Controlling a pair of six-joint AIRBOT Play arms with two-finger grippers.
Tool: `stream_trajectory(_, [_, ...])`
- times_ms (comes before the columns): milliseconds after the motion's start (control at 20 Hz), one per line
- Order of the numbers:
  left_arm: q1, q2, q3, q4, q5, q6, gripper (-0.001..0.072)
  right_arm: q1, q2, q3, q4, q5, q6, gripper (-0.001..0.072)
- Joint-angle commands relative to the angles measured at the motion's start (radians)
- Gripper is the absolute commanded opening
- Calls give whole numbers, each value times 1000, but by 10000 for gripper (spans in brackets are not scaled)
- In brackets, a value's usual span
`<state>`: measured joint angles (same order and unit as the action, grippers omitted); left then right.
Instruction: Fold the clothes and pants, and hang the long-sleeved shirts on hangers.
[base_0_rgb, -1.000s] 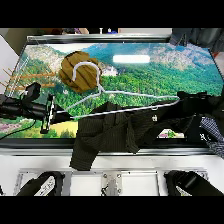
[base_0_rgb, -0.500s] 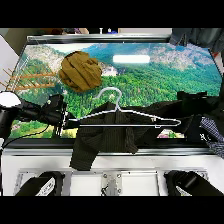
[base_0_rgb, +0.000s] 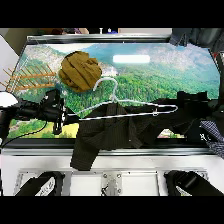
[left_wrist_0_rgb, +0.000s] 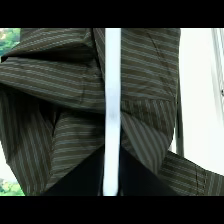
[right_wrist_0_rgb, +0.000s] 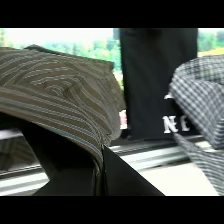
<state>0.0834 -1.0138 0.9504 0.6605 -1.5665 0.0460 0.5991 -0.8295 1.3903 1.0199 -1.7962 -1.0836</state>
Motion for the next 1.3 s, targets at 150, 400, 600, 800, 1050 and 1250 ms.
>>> stream_trajectory(150, [8,1,0,-6,5,2,14,1,0,1,-73,-14,-47,23])
stream_trajectory(400, [7,0,-1,-5,25,2,15,1,0,1,-40,-9,-92,23])
stream_trajectory(600, [-12,-22,-1,-4,23,2,15,1,-14,1,24,69,-90,23])
stream_trajectory(800, [-85,-91,0,-2,39,3,14,2,-48,1,91,149,-69,23])
stream_trajectory(1050, [-97,-143,-1,-9,60,7,14,3,-69,1,277,250,-69,23])
stream_trajectory(1250, [-96,-122,-1,-8,92,37,14,29,-79,1,441,429,-68,22])
